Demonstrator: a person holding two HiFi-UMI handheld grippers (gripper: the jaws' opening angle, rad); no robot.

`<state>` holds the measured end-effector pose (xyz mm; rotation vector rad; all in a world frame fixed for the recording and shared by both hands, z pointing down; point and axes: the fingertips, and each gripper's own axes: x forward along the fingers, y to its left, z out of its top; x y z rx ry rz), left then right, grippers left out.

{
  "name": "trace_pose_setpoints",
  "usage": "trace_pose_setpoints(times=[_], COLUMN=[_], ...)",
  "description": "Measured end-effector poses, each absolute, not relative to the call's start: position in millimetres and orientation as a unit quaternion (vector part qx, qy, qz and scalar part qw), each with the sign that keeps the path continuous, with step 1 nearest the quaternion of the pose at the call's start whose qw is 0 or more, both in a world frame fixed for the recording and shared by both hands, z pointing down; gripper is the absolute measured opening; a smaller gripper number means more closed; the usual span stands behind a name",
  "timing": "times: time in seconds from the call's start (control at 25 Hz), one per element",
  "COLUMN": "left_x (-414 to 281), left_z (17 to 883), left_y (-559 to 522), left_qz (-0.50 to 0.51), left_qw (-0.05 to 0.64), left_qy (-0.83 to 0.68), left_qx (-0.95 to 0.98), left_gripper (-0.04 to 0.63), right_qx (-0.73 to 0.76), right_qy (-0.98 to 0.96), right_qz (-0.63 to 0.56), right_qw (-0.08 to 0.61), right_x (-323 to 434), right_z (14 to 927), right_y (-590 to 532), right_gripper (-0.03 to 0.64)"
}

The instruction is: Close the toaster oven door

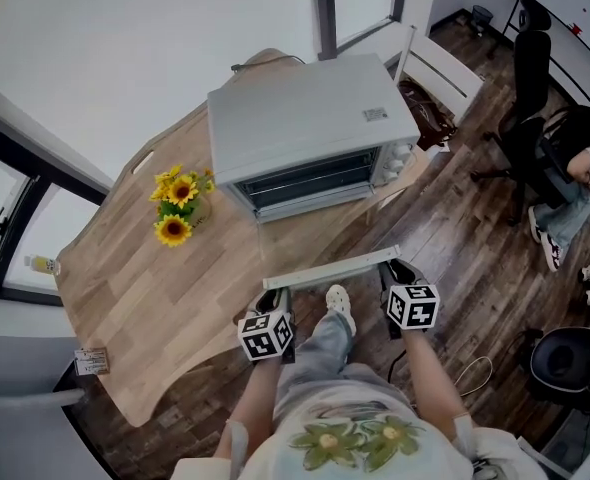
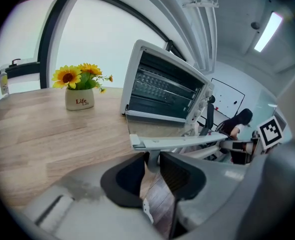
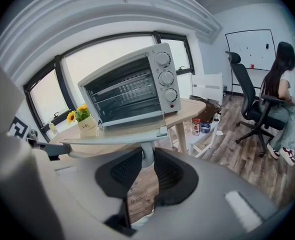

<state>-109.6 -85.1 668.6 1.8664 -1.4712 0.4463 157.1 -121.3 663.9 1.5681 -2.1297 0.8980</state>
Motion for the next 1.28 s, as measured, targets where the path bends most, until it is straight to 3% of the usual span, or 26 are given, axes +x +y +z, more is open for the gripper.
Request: trace_pose_setpoints(times=[1.28], left_x=[-114], left_z=[611], left_y=[-106], left_qz=[0.152], left_qw=[0.339], left_qy=[-0.563], left_qx=[0.738], left_gripper=[0.107], right_qx=[0.539], right_qy=[-0.775], right_qz=[0.282], right_qw=[0.173], right_x=[154], right_z=[605], right_y=[-140], right_gripper=[0.08])
